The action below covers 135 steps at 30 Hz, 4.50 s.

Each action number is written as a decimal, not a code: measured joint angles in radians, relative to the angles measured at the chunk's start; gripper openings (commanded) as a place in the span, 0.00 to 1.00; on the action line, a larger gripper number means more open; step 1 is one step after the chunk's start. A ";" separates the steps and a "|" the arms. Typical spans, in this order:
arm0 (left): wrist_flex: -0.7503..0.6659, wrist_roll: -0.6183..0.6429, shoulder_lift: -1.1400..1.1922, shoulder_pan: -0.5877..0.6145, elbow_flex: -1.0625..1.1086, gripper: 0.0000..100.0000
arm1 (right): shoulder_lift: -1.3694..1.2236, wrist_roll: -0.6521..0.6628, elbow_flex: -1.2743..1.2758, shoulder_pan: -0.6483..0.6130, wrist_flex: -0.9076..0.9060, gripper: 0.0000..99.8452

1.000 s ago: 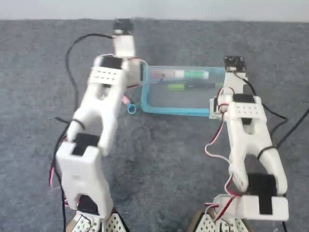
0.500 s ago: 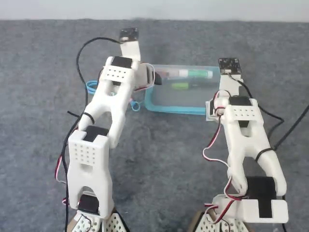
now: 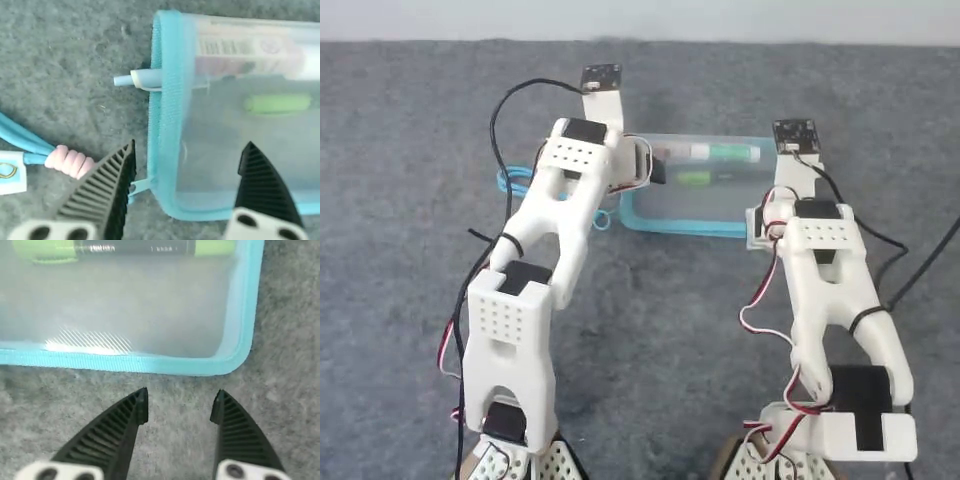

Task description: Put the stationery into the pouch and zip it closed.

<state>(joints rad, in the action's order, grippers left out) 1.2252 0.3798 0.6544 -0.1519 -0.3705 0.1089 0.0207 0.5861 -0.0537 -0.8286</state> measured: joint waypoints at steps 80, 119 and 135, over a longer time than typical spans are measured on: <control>-0.509 -0.186 -0.164 -0.054 0.457 0.12 | 0.000 0.000 0.083 -0.003 0.121 0.22; -0.543 -0.325 -0.301 0.044 0.434 0.12 | 0.000 0.000 0.083 -0.002 0.117 0.22; -0.867 -0.198 0.399 -0.032 -0.252 0.01 | 0.000 0.002 0.083 -0.002 0.117 0.22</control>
<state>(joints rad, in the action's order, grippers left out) 0.3583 0.1818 1.0533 -0.1841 -0.6222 0.1089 0.0222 0.6690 -0.0552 -0.7119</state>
